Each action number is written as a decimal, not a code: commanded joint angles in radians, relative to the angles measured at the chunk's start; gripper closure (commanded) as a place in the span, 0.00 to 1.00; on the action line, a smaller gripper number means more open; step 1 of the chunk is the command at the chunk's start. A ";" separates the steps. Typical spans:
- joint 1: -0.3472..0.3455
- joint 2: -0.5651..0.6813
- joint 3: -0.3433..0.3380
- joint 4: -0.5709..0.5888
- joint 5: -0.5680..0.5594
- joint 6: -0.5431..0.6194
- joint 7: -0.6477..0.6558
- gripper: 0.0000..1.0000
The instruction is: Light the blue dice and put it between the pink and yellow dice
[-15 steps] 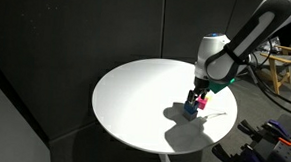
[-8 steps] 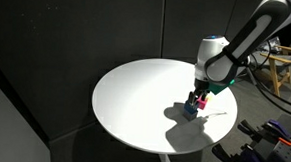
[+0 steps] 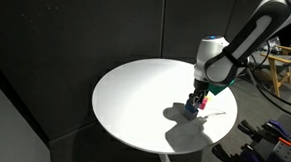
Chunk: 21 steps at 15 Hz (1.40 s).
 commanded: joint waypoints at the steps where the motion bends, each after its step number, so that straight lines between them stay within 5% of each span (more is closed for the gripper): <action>1: 0.011 -0.016 -0.008 0.004 -0.031 -0.017 -0.005 0.67; 21: 0.020 -0.160 -0.051 -0.001 -0.163 -0.207 0.055 0.67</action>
